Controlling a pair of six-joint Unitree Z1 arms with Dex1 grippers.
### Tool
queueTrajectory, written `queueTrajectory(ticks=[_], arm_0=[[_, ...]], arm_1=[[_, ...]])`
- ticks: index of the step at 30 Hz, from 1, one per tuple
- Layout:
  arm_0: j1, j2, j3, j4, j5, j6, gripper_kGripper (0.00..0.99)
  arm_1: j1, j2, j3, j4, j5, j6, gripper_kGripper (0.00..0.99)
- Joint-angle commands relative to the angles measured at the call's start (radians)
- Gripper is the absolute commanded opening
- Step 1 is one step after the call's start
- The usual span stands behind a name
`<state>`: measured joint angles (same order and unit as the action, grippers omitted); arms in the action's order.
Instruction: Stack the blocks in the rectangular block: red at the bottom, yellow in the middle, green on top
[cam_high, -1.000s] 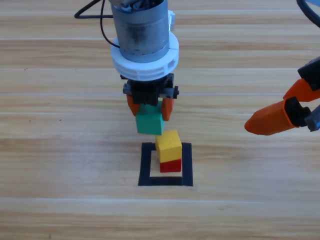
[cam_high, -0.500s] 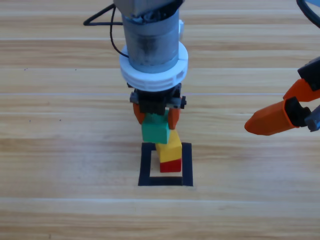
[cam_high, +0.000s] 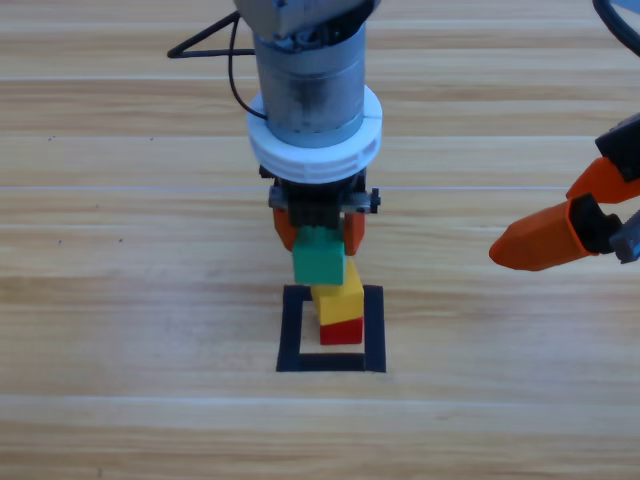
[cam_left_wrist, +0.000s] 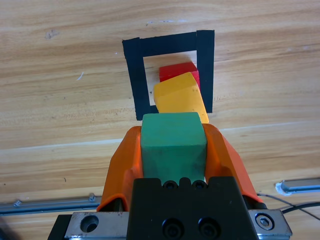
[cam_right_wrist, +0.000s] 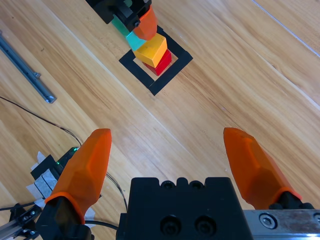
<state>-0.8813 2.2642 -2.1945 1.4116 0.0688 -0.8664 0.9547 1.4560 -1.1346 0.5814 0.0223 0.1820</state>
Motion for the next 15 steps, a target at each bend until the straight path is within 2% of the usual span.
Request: queueTrajectory(ticks=[1,15], arm_0=[[-0.018,0.074,-0.016,0.010,0.011,-0.016,0.028],[-0.018,0.098,-0.048,0.010,0.009,-0.016,0.028]], arm_1=[[-0.024,-0.008,0.027,-0.020,-0.002,-0.013,0.990],[-0.025,-0.011,0.027,-0.020,0.002,-0.015,0.990]])
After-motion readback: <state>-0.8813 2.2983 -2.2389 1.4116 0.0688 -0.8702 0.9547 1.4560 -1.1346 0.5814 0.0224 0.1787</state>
